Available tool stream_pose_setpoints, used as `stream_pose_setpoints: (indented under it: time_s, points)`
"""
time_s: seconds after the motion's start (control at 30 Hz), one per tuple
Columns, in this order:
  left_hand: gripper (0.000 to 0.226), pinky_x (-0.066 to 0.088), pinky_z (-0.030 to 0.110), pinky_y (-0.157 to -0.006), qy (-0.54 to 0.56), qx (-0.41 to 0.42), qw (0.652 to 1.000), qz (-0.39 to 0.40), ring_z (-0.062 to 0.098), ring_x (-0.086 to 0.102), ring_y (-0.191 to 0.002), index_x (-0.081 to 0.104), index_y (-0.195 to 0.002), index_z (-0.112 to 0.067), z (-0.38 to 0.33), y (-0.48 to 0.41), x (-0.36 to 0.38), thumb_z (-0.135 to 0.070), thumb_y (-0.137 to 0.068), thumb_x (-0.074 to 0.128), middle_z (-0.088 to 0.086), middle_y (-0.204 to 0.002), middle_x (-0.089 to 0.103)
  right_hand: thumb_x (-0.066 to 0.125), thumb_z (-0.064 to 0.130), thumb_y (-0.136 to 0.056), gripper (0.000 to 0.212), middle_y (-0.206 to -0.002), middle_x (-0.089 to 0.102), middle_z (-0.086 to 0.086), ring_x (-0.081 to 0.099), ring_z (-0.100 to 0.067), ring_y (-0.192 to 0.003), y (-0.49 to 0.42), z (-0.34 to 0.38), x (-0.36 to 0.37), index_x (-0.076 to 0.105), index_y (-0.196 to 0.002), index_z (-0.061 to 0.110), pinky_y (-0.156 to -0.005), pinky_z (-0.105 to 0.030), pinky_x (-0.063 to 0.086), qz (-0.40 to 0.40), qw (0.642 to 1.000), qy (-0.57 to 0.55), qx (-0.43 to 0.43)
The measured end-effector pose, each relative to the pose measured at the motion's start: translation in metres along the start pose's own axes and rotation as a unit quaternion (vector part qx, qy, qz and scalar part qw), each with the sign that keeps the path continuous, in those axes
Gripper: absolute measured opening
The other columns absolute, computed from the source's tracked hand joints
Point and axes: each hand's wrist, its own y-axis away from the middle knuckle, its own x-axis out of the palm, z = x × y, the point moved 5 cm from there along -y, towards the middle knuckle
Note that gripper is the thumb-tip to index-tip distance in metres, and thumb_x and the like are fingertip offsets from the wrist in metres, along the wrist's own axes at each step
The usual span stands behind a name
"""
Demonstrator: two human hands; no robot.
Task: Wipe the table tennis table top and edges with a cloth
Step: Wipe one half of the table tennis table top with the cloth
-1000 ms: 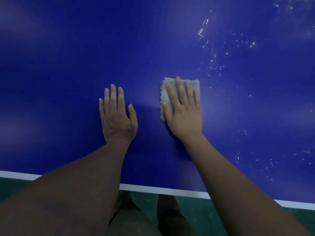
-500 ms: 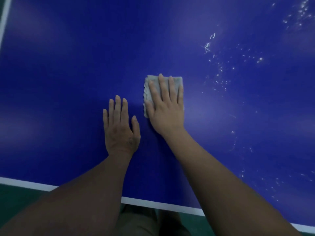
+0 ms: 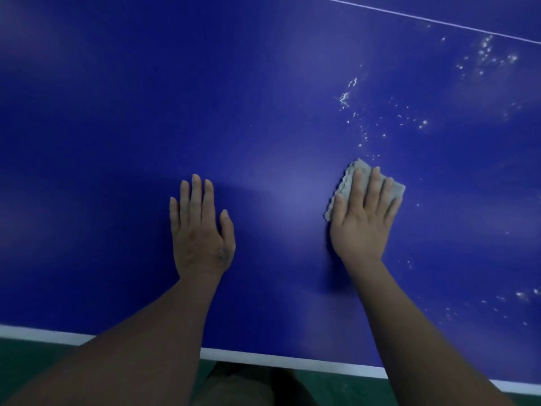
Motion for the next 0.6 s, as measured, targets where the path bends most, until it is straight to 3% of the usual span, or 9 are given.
stream_pose_setpoints:
  time_s: [0.07, 0.2, 0.33, 0.4, 0.5, 0.6]
  points:
    - [0.066, 0.009, 0.053, -0.136, 0.005, 0.0, 1.0, 0.002, 0.023, 0.0, -0.169, 0.021, -0.171, -0.01, 0.0, 0.0, -0.001, -0.039, -0.113, 0.03, 0.006, -0.182, 0.008, 0.02, 0.048, -0.113, 0.067, -0.18, 0.0, -0.011, -0.004, -0.036, -0.165, -0.004, 0.03, 0.002, 0.007, -0.172, 0.02, -0.131, -0.062, -0.002, 0.01, 1.0, 0.001, -0.01]
    - [0.067, 0.009, 0.053, -0.136, 0.007, -0.003, 1.0, 0.005, 0.022, -0.001, -0.169, 0.022, -0.171, -0.009, 0.001, -0.001, -0.001, -0.039, -0.112, 0.031, 0.006, -0.182, 0.008, 0.026, 0.05, -0.112, 0.067, -0.179, 0.008, -0.009, 0.002, -0.037, -0.165, -0.038, 0.115, 0.005, 0.013, -0.172, 0.024, -0.132, -0.059, -0.002, 0.001, 0.993, -0.014, -0.117]
    - [0.066, 0.009, 0.053, -0.136, 0.02, -0.004, 1.0, 0.002, 0.021, 0.002, -0.169, 0.024, -0.171, -0.011, 0.001, -0.001, -0.002, -0.04, -0.112, 0.031, 0.005, -0.182, 0.011, 0.028, 0.055, -0.111, 0.068, -0.179, 0.012, -0.003, 0.004, -0.032, -0.166, -0.075, 0.12, 0.0, 0.015, -0.172, 0.026, -0.133, -0.056, 0.002, 0.0, 0.985, -0.021, -0.17]
    - [0.065, 0.009, 0.052, -0.137, 0.03, -0.004, 1.0, -0.003, 0.021, 0.005, -0.169, 0.027, -0.17, -0.011, 0.001, -0.001, -0.003, -0.039, -0.112, 0.033, 0.005, -0.181, 0.015, 0.024, 0.057, -0.111, 0.068, -0.18, 0.007, 0.0, 0.0, -0.03, -0.166, -0.086, 0.09, -0.005, 0.01, -0.172, 0.029, -0.133, -0.055, -0.001, 0.005, 0.987, -0.009, -0.159]
    - [0.062, 0.009, 0.053, -0.136, 0.071, -0.039, 0.997, -0.015, 0.022, 0.011, -0.168, 0.035, -0.166, -0.009, -0.004, -0.007, -0.006, -0.035, -0.11, 0.039, 0.007, -0.179, 0.023, 0.022, 0.057, -0.112, 0.068, -0.18, -0.002, 0.003, -0.009, -0.025, -0.166, -0.083, 0.03, -0.011, 0.001, -0.172, 0.032, -0.133, -0.053, -0.008, 0.027, 0.997, -0.015, -0.066]
    - [0.06, 0.009, 0.055, -0.136, 0.112, -0.029, 0.993, -0.024, 0.024, 0.015, -0.167, 0.035, -0.165, -0.006, -0.029, -0.033, -0.01, -0.029, -0.111, 0.045, 0.01, -0.176, 0.029, 0.017, 0.054, -0.112, 0.068, -0.18, 0.0, -0.003, -0.005, -0.029, -0.166, -0.057, -0.008, -0.017, 0.005, -0.172, 0.026, -0.132, -0.057, -0.002, 0.011, 1.0, -0.005, 0.002]
